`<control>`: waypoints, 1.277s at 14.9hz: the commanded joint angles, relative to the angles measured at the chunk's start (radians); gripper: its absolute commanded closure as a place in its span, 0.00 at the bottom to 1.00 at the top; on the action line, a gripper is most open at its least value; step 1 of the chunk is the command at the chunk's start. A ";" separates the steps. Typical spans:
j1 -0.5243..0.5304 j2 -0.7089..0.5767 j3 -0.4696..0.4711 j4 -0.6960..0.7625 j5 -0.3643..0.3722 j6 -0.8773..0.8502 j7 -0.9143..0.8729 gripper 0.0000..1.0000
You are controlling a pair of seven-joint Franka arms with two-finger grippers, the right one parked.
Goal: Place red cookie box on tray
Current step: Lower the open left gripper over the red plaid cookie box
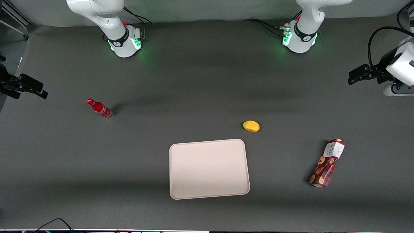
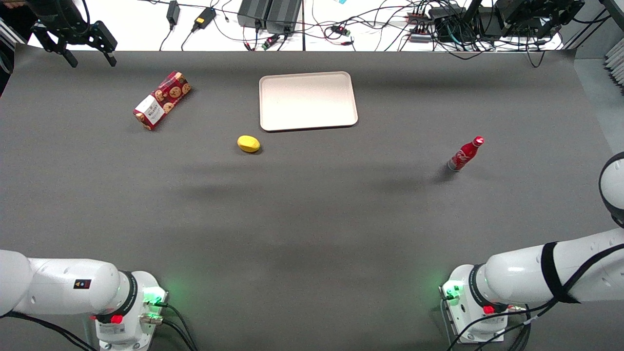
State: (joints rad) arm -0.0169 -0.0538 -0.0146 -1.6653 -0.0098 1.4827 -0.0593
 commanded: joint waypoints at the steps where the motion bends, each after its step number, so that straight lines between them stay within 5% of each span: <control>1: -0.006 0.023 0.012 0.053 0.008 -0.001 0.010 0.00; 9: -0.005 0.406 0.091 0.430 -0.001 0.051 0.200 0.00; 15: -0.005 0.716 0.087 0.418 -0.058 0.276 0.381 0.00; 19: 0.002 0.790 0.088 0.384 -0.067 0.418 0.469 0.00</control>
State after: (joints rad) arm -0.0158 0.7061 0.0645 -1.3010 -0.0589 1.8459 0.3508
